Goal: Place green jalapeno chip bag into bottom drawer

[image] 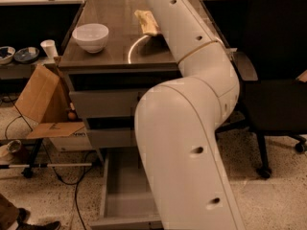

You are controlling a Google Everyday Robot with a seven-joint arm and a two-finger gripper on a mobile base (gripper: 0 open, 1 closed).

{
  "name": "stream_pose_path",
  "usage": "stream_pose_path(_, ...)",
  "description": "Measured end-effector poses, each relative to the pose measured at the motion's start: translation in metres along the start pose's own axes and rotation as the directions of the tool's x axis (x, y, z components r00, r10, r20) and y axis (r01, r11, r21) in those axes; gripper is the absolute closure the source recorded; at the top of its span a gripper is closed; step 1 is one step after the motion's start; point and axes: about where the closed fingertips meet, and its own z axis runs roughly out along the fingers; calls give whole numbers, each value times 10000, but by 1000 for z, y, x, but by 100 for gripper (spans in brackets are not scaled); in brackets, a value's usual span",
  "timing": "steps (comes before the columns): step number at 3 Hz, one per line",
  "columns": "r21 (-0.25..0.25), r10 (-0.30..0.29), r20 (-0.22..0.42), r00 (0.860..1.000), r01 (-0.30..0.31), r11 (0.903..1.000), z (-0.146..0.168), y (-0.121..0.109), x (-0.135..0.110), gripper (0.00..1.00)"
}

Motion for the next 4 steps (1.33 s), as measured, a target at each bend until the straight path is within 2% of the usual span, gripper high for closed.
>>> stream_pose_path(1, -795, 274, 403, 9988, -241, 9965, 11, 30, 27, 100)
stream_pose_path(3, -868, 442, 666, 9968, -384, 9955, -4, 24, 26, 100)
stream_pose_path(4, -597, 639, 1278, 9897, -566, 9966, -57, 18, 6, 100)
